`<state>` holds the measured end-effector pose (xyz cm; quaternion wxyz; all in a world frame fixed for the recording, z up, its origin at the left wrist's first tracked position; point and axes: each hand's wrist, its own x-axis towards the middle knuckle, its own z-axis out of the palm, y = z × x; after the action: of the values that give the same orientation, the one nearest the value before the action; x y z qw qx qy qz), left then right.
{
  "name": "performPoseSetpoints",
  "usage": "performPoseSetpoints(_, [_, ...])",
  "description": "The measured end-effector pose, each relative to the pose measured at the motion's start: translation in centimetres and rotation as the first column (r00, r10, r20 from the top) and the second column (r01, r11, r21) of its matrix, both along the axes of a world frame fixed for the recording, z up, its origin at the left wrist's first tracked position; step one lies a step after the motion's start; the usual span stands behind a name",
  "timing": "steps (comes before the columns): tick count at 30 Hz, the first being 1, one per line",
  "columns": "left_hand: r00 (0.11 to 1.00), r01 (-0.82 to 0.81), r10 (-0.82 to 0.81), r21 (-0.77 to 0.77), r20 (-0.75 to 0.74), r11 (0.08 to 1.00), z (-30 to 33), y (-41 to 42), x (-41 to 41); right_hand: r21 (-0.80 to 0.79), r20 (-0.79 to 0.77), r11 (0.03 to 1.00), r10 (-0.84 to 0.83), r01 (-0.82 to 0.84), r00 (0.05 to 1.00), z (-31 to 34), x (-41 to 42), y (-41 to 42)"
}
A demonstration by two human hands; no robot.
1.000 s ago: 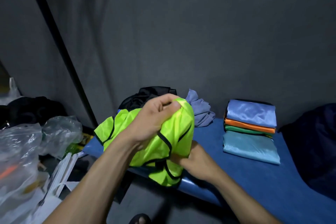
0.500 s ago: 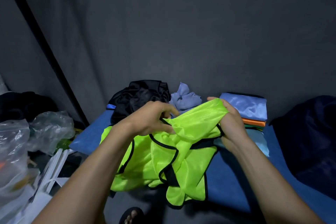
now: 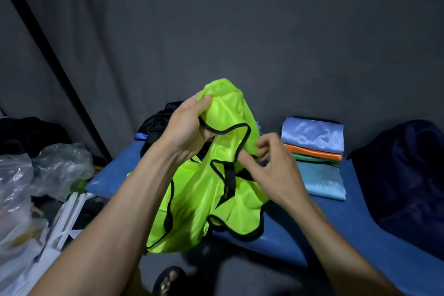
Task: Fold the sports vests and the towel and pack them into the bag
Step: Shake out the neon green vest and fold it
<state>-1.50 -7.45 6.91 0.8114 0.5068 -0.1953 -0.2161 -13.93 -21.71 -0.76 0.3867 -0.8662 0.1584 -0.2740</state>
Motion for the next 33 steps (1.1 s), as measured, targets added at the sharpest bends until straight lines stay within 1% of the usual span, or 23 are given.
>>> performPoseSetpoints(2, [0.997, 0.053, -0.058, -0.107, -0.049, 0.993, 0.6, 0.2, -0.6, 0.201, -0.172, 0.958, 0.242, -0.206, 0.955, 0.0, -0.7, 1.0])
performPoseSetpoints(3, [0.993, 0.089, -0.098, -0.145, -0.059, 0.986, 0.7, 0.3, -0.8, 0.238, -0.257, 0.935, 0.322, -0.263, 0.911, -0.5, -0.9, 1.4])
performPoseSetpoints(4, [0.988, 0.133, -0.146, -0.180, -0.060, 0.975, 0.9, 0.4, -1.1, 0.224, -0.314, 0.928, 0.359, -0.300, 0.879, -1.4, -0.9, 1.5])
performPoseSetpoints(5, [0.981, 0.172, -0.186, -0.213, -0.050, 0.962, 0.9, 0.4, -1.3, 0.142, -0.369, 0.944, 0.329, -0.298, 0.869, -2.4, -0.9, 1.6])
performPoseSetpoints(6, [0.978, 0.191, -0.204, -0.235, -0.034, 0.953, 0.9, 0.5, -1.5, 0.078, -0.378, 0.958, 0.283, -0.275, 0.881, -3.4, -0.7, 1.5])
performPoseSetpoints(7, [0.980, 0.188, -0.198, -0.249, -0.017, 0.950, 0.9, 0.6, -1.4, 0.092, -0.363, 0.964, 0.266, -0.249, 0.893, -3.6, -0.5, 1.4])
performPoseSetpoints(8, [0.986, 0.163, -0.168, -0.258, 0.004, 0.952, 0.9, 0.7, -1.3, 0.176, -0.317, 0.960, 0.263, -0.216, 0.911, -3.2, -0.3, 1.3])
performPoseSetpoints(9, [0.992, 0.127, -0.123, -0.264, 0.033, 0.956, 0.9, 0.9, -1.1, 0.312, -0.226, 0.931, 0.268, -0.191, 0.937, -2.3, -0.2, 1.1])
performPoseSetpoints(11, [0.988, 0.057, -0.023, -0.225, 0.153, 0.973, 0.8, 1.6, -0.1, 0.573, 0.028, 0.797, 0.216, -0.192, 0.976, 0.1, 0.0, 0.0])
performPoseSetpoints(12, [0.967, 0.032, 0.012, -0.168, 0.255, 0.985, 0.7, 2.0, 0.4, 0.674, 0.140, 0.703, 0.184, -0.230, 0.973, 1.7, -0.1, -0.4])
performPoseSetpoints(14, [0.885, -0.024, 0.011, 0.022, 0.466, 0.999, 0.1, 2.2, 0.9, 0.778, 0.299, 0.523, 0.179, -0.348, 0.937, 3.6, -0.3, -1.3])
performPoseSetpoints(15, [0.848, -0.054, -0.018, 0.121, 0.530, 0.991, -0.3, 2.1, 0.9, 0.781, 0.328, 0.486, 0.216, -0.392, 0.920, 3.9, -0.5, -1.6])
performPoseSetpoints(16, [0.840, -0.060, -0.057, 0.197, 0.540, 0.978, -0.8, 1.8, 0.7, 0.775, 0.322, 0.480, 0.260, -0.411, 0.910, 4.1, -0.6, -1.5])
performPoseSetpoints(18, [0.868, -0.066, -0.080, 0.274, 0.489, 0.959, -1.4, 1.1, 0.0, 0.716, 0.244, 0.589, 0.292, -0.375, 0.925, 4.0, -0.4, -1.3])
performPoseSetpoints(19, [0.885, -0.097, -0.046, 0.280, 0.463, 0.955, -1.5, 0.8, -0.1, 0.693, 0.213, 0.620, 0.311, -0.368, 0.926, 3.6, -0.2, -1.6])
performPoseSetpoints(22, [0.912, -0.247, 0.156, 0.204, 0.380, 0.947, -0.9, 0.7, 0.6, 0.625, 0.056, 0.672, 0.469, -0.397, 0.881, 3.7, 0.1, -2.2])
performPoseSetpoints(24, [0.887, -0.364, 0.295, 0.144, 0.355, 0.920, -0.2, 1.1, 1.2, 0.554, -0.050, 0.715, 0.540, -0.427, 0.840, 3.4, -0.3, -3.3])
performPoseSetpoints(25, [0.861, -0.422, 0.345, 0.146, 0.373, 0.895, 0.1, 1.3, 1.3, 0.551, -0.055, 0.707, 0.561, -0.443, 0.826, 3.3, -0.5, -4.0])
performPoseSetpoints(27, [0.824, -0.508, 0.421, 0.166, 0.380, 0.845, 0.1, 1.7, 2.0, 0.640, 0.018, 0.627, 0.566, -0.445, 0.824, 3.3, -1.1, -5.0])
performPoseSetpoints(29, [0.832, -0.534, 0.480, 0.164, 0.279, 0.829, 0.4, 2.1, 2.1, 0.719, 0.108, 0.555, 0.506, -0.418, 0.856, 3.5, -1.7, -5.1])
performPoseSetpoints(31, [0.874, -0.445, 0.398, 0.129, 0.277, 0.886, 0.7, 2.2, 1.7, 0.760, 0.129, 0.553, 0.388, -0.342, 0.913, 3.4, -1.8, -4.7])
performPoseSetpoints(32, [0.894, -0.343, 0.281, 0.130, 0.349, 0.930, 0.8, 2.2, 1.3, 0.777, 0.146, 0.549, 0.319, -0.308, 0.936, 3.3, -1.7, -4.3])
performPoseSetpoints(33, [0.884, -0.228, 0.126, 0.180, 0.450, 0.957, 0.8, 2.1, 0.7, 0.793, 0.166, 0.542, 0.246, -0.278, 0.955, 3.3, -1.5, -3.8])
